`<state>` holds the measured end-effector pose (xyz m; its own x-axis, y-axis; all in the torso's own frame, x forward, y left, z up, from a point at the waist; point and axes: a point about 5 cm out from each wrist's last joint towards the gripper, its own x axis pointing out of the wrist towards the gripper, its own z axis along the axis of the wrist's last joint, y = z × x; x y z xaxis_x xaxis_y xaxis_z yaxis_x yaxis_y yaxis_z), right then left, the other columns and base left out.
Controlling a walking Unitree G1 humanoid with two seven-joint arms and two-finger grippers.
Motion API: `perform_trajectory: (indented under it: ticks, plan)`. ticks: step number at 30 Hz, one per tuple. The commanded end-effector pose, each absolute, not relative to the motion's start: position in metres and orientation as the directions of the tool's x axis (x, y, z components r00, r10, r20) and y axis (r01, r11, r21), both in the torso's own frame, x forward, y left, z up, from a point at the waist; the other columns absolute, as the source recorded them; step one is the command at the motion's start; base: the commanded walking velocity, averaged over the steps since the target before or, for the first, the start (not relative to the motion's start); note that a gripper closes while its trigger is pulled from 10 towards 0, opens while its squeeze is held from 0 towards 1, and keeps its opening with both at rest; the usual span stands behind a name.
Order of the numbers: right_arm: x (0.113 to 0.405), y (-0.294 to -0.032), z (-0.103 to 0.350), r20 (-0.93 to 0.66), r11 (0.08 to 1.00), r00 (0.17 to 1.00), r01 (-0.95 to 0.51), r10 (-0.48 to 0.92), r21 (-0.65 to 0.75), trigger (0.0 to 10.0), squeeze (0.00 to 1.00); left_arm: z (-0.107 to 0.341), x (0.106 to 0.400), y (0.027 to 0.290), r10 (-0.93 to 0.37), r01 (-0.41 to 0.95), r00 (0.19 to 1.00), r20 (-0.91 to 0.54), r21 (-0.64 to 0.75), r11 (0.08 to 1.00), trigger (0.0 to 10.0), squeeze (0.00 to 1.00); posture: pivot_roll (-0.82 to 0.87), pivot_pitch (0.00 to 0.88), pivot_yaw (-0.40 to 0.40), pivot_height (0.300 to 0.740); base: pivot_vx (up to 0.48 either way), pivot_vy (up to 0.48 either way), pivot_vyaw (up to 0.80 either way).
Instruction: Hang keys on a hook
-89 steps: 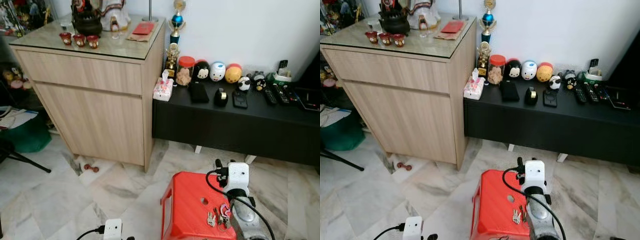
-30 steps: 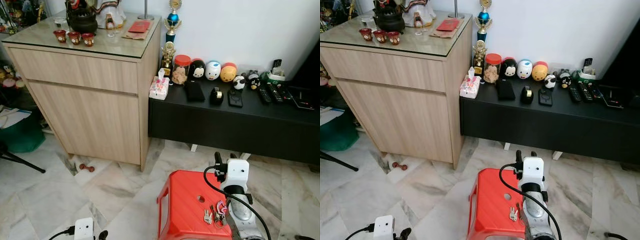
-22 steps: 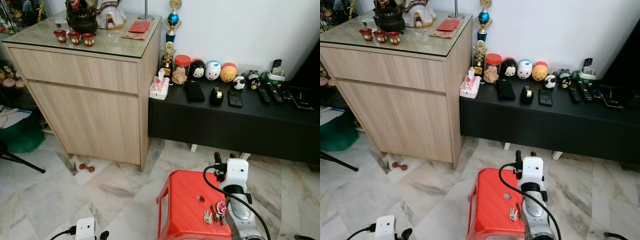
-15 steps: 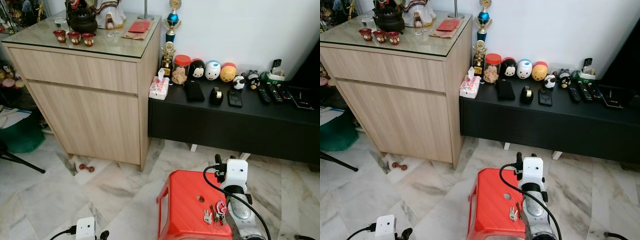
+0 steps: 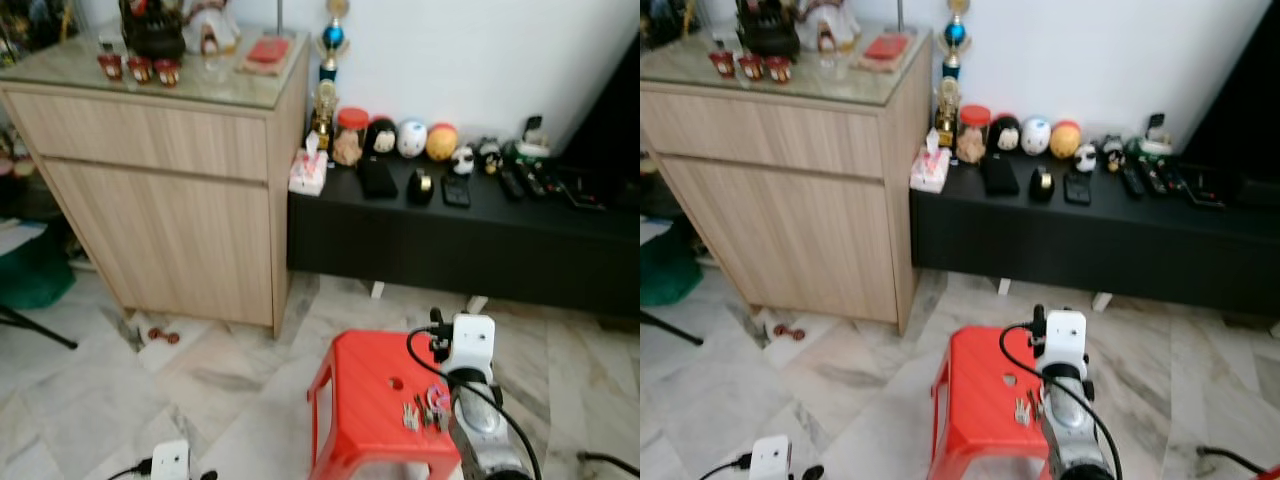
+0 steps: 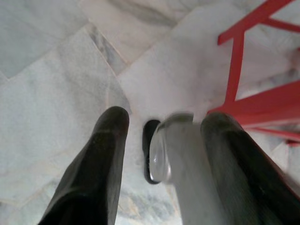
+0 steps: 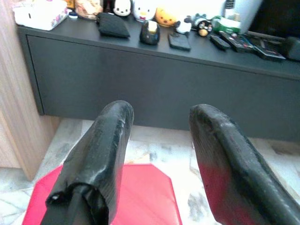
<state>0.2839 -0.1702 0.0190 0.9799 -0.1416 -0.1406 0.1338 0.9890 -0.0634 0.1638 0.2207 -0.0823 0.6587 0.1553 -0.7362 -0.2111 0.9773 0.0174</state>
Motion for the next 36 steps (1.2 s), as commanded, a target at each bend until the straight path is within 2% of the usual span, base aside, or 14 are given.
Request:
perform_trajectory:
  ticks: [1, 23, 28, 36]
  plan:
    - [0.283, -0.174, 0.018, -0.145, 0.987, 0.977, 0.153, -0.159, -0.048, 10.0, 0.0, -0.087, 0.156, 0.219, 0.149, -0.215, 0.63, -0.762, 0.013, 0.976, 10.0, 0.0, 0.02, 0.0, -0.091, 0.612, 0.0, 0.0, 0.0]
    - [0.283, -0.169, 0.014, -0.171, 0.992, 0.977, 0.126, -0.129, -0.028, 10.0, 0.0, -0.089, 0.154, 0.216, 0.12, -0.204, 0.617, -0.778, -0.011, 0.979, 10.0, 0.0, 0.03, 0.0, -0.087, 0.612, 0.0, 0.0, 0.0]
    - [0.282, -0.172, 0.011, -0.197, 0.987, 0.967, 0.162, -0.161, -0.01, 10.0, 0.0, -0.089, 0.154, 0.215, 0.111, -0.191, 0.617, -0.779, -0.011, 0.982, 10.0, 0.0, 0.03, 0.0, -0.086, 0.612, 0.0, 0.0, 0.0]
    - [0.279, -0.18, 0.006, -0.247, 0.976, 0.947, 0.218, -0.206, 0.022, 10.0, 0.0, -0.089, 0.153, 0.215, 0.109, -0.181, 0.612, -0.783, -0.004, 0.984, 10.0, 0.0, 0.03, 0.0, -0.086, 0.612, 0.338, 0.0, 0.0]
